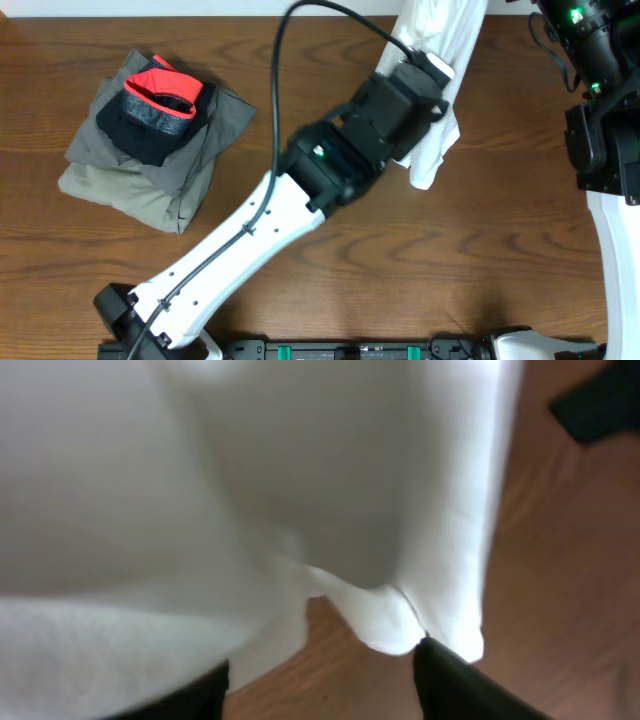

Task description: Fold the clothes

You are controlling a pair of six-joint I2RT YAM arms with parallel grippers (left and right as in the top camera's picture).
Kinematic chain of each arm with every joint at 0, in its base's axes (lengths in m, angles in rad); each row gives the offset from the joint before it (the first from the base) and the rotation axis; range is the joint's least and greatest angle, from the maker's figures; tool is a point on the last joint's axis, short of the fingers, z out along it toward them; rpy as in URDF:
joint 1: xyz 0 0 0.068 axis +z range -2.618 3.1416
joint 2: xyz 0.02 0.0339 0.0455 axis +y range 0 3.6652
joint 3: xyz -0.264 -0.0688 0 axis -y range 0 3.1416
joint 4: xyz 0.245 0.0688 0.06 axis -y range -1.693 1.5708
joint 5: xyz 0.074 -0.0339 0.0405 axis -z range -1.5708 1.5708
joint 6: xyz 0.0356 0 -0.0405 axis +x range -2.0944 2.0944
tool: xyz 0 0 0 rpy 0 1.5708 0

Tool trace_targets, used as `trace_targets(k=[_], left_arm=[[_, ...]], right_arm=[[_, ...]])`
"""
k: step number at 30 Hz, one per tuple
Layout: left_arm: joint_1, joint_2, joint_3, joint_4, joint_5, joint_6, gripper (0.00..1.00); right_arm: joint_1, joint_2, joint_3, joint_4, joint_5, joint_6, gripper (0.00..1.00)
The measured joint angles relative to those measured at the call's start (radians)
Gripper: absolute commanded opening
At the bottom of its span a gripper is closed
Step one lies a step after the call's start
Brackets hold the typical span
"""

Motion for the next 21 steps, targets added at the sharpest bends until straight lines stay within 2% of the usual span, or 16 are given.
trace_targets(k=[3, 4, 5, 12, 16, 21], left_arm=[[0.053, 0.000, 0.000, 0.015, 0.057, 0.004, 0.19], [0.068, 0.000, 0.000, 0.016, 0.075, 0.007, 0.10], [0.080, 0.000, 0.000, 0.016, 0.097, 0.000, 0.06], [0.129, -0.012, 0.000, -0.039, 0.157, 0.010, 0.06], [0.129, -0.066, -0.002, -0.080, 0.156, 0.014, 0.06], [0.132, -0.225, -0.007, -0.111, 0.122, 0.039, 0.06]], right_arm=[[0.000, 0.000, 0.000, 0.000, -0.019, -0.002, 0.02], [0.000, 0.000, 0.000, 0.000, -0.023, -0.002, 0.02], [0.000, 0.000, 0.000, 0.000, -0.027, -0.002, 0.01], [-0.003, -0.014, 0.000, -0.070, -0.031, -0.031, 0.02], [-0.023, -0.021, 0.001, -0.188, -0.010, -0.084, 0.02], [-0.054, -0.021, 0.002, -0.399, 0.043, -0.223, 0.01]])
